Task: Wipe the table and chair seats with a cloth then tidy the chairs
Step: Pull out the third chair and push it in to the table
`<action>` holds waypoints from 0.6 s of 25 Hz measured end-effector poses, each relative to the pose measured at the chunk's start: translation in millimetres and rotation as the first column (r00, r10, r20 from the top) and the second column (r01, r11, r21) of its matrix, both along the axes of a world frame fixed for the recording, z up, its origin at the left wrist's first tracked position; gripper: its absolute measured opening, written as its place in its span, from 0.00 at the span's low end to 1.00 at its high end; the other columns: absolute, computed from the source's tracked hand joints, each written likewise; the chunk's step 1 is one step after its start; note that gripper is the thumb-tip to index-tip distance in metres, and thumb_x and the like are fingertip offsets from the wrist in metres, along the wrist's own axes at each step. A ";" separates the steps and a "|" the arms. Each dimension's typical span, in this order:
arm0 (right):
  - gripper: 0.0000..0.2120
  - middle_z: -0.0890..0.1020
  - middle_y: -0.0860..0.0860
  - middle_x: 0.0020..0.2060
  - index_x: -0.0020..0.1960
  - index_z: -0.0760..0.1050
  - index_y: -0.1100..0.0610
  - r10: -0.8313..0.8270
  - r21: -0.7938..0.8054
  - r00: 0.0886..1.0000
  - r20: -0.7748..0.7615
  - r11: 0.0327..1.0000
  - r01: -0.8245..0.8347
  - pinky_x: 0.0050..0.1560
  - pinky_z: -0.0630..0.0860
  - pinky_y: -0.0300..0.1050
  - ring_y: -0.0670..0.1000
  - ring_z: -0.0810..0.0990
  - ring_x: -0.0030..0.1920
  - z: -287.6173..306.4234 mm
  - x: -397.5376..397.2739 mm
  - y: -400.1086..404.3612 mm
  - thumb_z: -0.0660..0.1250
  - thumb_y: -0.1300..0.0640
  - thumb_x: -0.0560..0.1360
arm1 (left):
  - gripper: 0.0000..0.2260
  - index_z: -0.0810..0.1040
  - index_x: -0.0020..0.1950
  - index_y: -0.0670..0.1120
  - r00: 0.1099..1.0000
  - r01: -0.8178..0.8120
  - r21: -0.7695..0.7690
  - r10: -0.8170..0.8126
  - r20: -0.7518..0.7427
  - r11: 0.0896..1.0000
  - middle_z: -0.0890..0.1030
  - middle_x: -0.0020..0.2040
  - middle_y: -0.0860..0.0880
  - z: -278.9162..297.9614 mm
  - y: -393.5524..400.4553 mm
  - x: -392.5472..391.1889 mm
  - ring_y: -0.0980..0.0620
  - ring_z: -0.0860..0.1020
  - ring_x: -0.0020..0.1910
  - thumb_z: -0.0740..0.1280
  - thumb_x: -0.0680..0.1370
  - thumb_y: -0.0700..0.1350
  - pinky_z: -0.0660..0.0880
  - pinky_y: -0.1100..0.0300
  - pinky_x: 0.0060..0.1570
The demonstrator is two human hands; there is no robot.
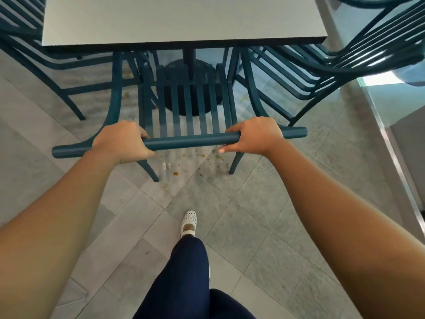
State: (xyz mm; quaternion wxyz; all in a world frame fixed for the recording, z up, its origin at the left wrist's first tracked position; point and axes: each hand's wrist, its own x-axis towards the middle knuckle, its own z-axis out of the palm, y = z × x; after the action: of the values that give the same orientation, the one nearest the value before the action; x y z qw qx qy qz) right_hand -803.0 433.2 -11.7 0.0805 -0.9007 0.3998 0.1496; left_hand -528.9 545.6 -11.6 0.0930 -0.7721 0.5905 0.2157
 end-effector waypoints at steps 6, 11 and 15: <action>0.38 0.78 0.45 0.37 0.65 0.72 0.43 0.032 0.001 0.999 -0.003 0.999 -0.032 0.34 0.69 0.40 0.47 0.75 0.38 1.0 -1.4 -2.4 0.52 0.22 0.64 | 0.14 0.81 0.54 0.52 1.000 -0.007 0.014 0.008 -0.027 1.000 0.79 0.36 0.52 -1.7 -1.3 2.7 0.52 0.76 0.35 0.70 0.71 0.55 0.71 0.61 0.31; 0.40 0.79 0.46 0.36 0.64 0.73 0.45 0.063 0.035 0.998 0.022 0.997 -0.064 0.34 0.70 0.39 0.47 0.77 0.38 -0.7 -2.8 -5.8 0.49 0.21 0.64 | 0.21 0.80 0.58 0.53 0.997 -0.034 0.110 0.041 -0.065 0.993 0.80 0.41 0.54 -0.5 -5.9 2.3 0.53 0.77 0.39 0.70 0.69 0.61 0.76 0.58 0.39; 0.39 0.78 0.46 0.34 0.61 0.74 0.46 0.084 0.070 0.996 0.028 0.994 -0.086 0.29 0.65 0.38 0.46 0.76 0.35 2.4 -5.5 -8.8 0.48 0.21 0.65 | 0.40 0.70 0.70 0.51 0.947 -0.134 0.374 0.230 -0.223 0.918 0.77 0.61 0.50 13.5 -20.5 -13.4 0.48 0.74 0.58 0.71 0.62 0.67 0.69 0.54 0.58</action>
State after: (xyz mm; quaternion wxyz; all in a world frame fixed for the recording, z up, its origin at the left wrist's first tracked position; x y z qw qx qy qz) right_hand -808.5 424.4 -9.3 0.1111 -0.9153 0.3545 0.1554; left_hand -542.3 525.1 1.9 0.1309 -0.7592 0.4740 0.4265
